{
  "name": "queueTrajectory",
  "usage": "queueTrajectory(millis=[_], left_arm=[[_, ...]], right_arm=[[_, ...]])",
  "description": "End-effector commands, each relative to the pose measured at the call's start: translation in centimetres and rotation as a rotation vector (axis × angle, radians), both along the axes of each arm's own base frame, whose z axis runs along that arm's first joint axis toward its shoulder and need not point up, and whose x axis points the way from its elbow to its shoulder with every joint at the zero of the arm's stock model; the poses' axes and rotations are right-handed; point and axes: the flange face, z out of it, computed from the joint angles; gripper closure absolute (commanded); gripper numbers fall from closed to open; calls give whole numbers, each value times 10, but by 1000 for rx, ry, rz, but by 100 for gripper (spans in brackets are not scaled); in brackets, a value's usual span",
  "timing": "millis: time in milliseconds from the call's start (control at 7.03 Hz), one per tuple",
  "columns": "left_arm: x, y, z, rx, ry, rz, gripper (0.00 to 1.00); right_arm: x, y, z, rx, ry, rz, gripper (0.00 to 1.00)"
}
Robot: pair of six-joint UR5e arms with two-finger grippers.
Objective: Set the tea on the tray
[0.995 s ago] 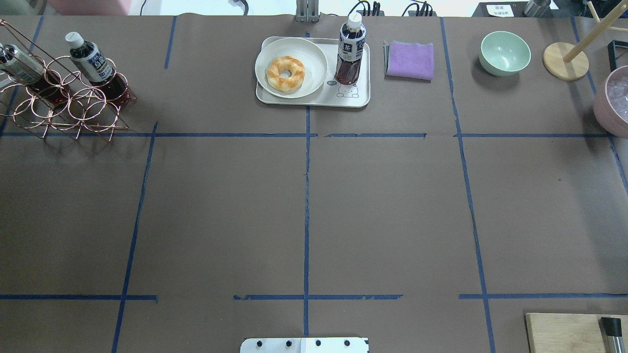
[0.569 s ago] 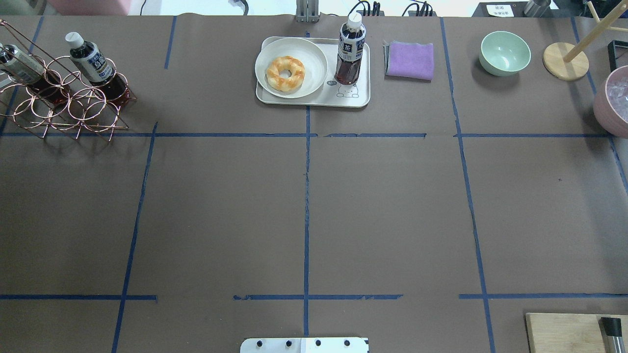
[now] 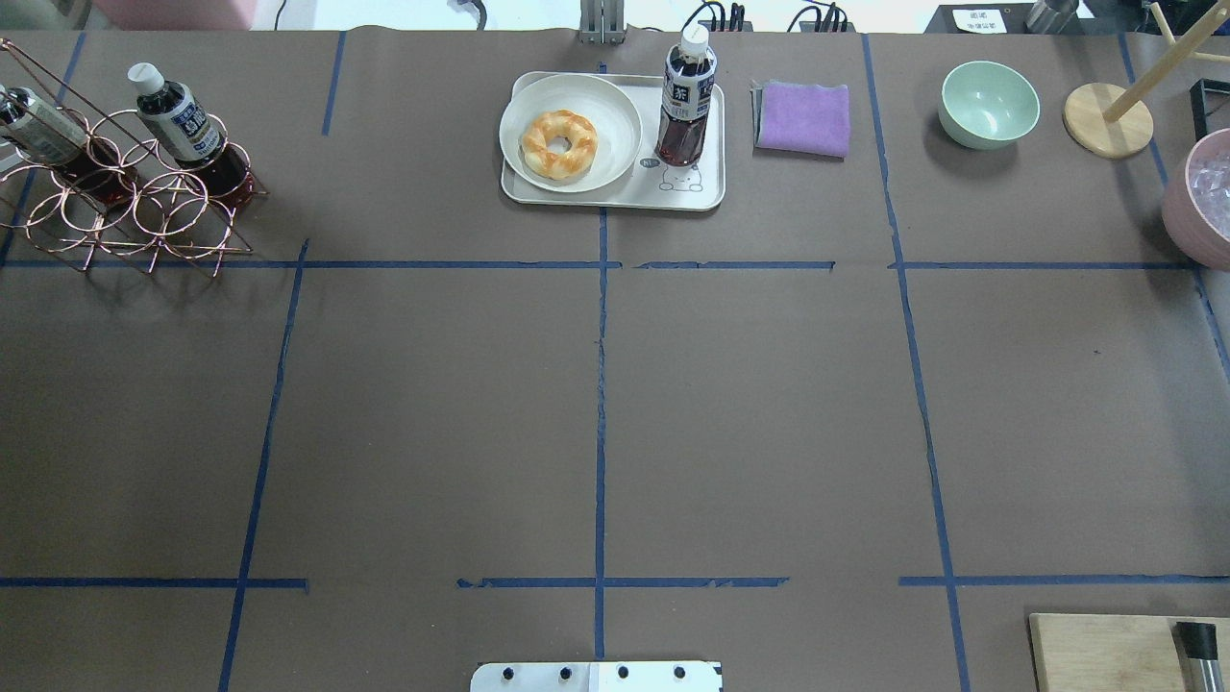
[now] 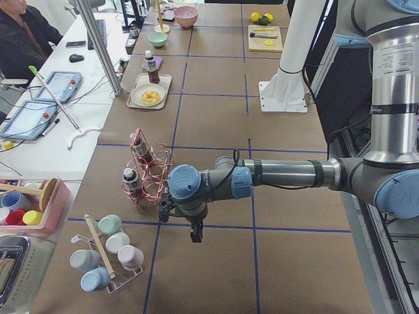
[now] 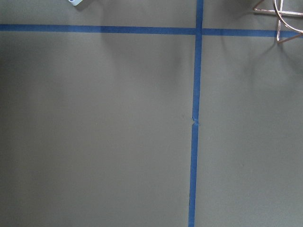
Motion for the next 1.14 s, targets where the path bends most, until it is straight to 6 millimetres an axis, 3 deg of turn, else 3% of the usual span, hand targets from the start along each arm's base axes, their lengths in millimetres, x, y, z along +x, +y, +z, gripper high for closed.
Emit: queueTrajectory(millis=[0, 995], left_arm=[[0, 0, 0, 0, 0, -1, 0], [0, -3, -4, 9, 0, -1, 0]], right_arm=[[0, -1, 2, -16, -7, 25, 0], [-1, -7, -5, 1, -25, 25, 0]])
